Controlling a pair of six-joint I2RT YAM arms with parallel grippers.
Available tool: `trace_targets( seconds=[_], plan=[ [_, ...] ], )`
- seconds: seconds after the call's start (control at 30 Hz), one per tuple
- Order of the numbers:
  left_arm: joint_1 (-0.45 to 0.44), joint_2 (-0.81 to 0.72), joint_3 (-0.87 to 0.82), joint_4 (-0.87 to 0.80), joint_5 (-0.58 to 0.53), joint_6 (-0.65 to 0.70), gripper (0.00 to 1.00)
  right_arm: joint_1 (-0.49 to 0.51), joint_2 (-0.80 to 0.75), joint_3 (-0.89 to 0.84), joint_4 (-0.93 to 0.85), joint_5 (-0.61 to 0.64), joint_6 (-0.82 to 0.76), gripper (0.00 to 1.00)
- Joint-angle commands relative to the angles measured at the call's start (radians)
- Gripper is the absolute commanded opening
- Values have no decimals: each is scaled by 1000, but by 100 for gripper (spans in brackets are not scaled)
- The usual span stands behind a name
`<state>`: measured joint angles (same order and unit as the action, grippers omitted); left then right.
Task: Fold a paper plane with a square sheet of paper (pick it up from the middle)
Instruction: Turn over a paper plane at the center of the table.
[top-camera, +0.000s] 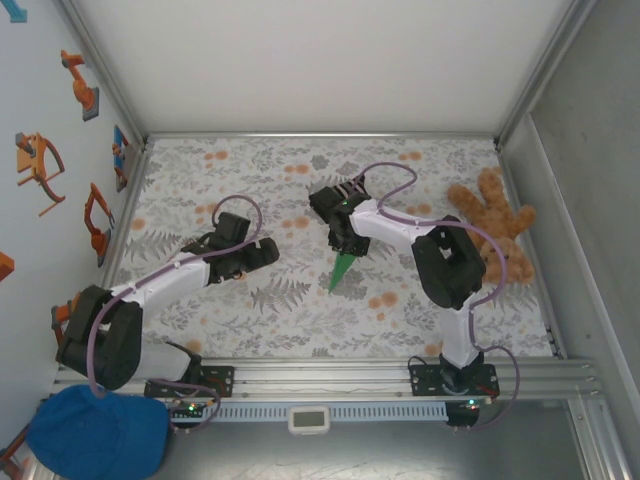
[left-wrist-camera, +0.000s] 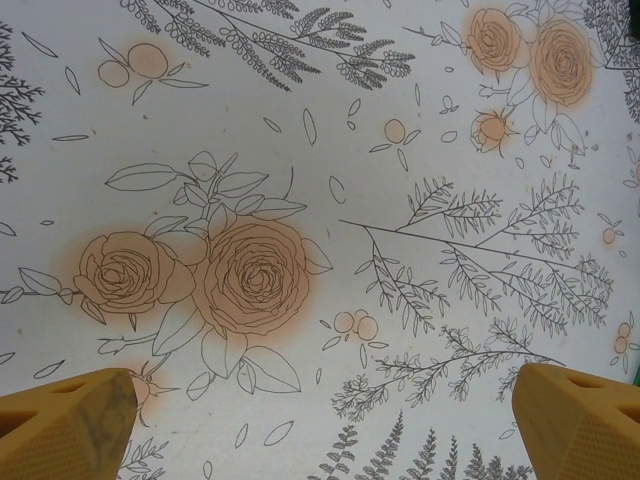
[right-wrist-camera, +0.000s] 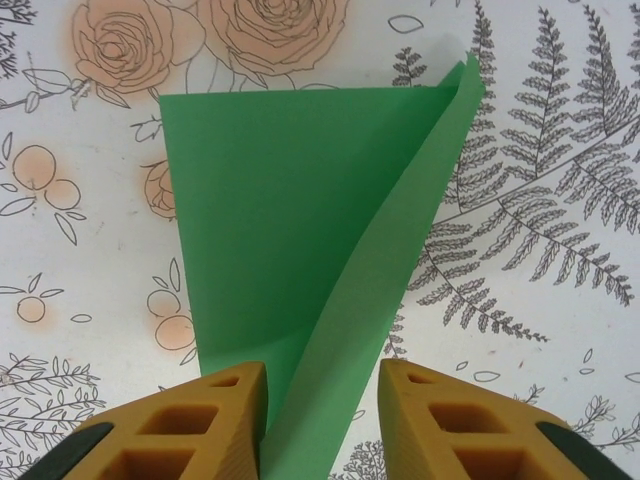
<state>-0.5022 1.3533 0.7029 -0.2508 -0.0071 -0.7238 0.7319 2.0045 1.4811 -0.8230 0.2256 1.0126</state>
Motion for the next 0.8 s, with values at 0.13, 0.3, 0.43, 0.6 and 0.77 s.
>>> trace_targets(
  seconds=[0.13, 0.3, 0.43, 0.6, 0.77],
  plan=[
    [5, 11, 12, -3, 5, 18, 96, 9, -19, -7, -48, 27, 88, 20],
    [7, 8, 12, -5, 11, 20, 96, 9, -61, -28, -47, 70, 103, 4],
    [17, -5, 8, 3, 22, 14, 96, 11, -110, -28, -25, 93, 75, 0],
    [61, -40, -15, 27, 56, -5, 96, 13, -197, -39, 70, 51, -39, 0],
    [122, -91, -53, 52, 113, -36, 96, 13, -273, -77, 219, -64, -164, 0]
  ],
)
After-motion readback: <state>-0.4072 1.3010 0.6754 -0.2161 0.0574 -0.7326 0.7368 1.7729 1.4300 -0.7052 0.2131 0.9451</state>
